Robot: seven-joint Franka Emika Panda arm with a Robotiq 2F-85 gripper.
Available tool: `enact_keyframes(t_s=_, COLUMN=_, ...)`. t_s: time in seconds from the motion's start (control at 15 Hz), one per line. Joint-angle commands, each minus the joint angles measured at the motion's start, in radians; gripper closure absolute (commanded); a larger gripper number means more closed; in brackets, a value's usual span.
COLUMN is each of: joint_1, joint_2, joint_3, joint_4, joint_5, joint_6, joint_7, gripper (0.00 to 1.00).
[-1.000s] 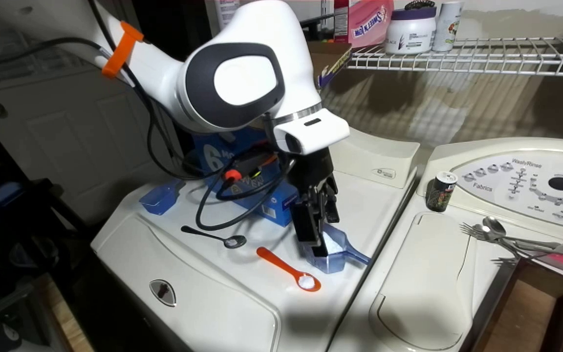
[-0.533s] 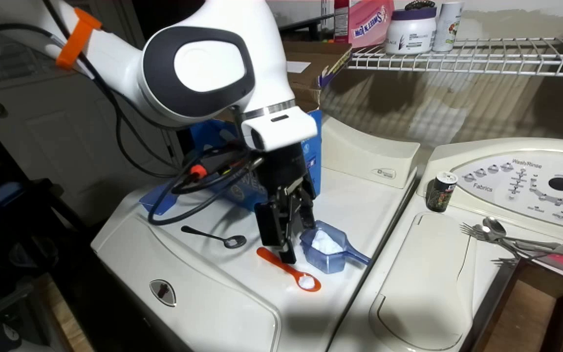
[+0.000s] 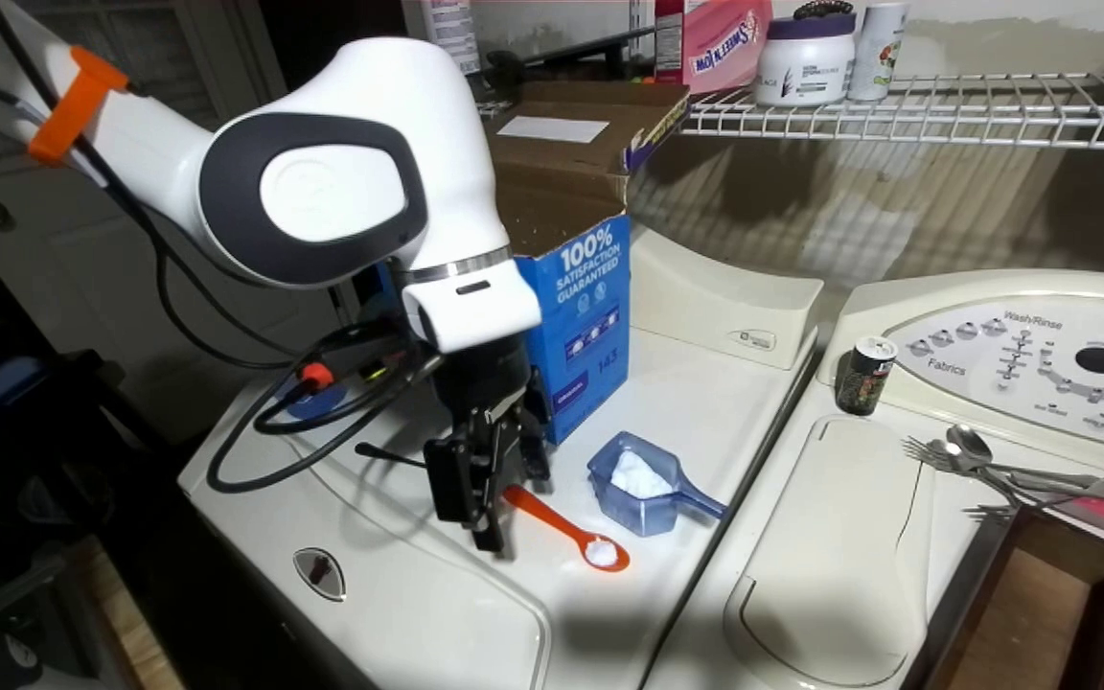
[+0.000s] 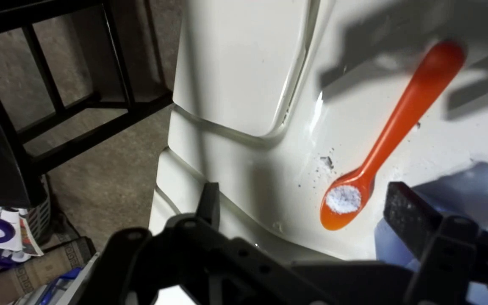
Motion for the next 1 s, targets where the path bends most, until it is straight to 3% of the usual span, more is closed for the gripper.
enact_keyframes(t_s=0.0, joint_1=-0.031, joint_2=-0.032, joint_3=0.024, joint_4=-0.081, joint_5=-0.012, joint_6=0.064, joint_7=0.009, gripper=0.0)
enact_keyframes(t_s=0.47, joint_1=-0.073, joint_2=0.014, joint_3=0.028, joint_4=-0.102, joint_5=-0.163, joint_6=0.236, joint_7=0.114, gripper=0.0)
enact_keyframes(t_s=0.93, joint_1=-0.067, joint_2=0.087, joint_3=0.022, joint_4=-0.074, joint_5=-0.154, joint_6=0.313, joint_7=0.117, gripper=0.0)
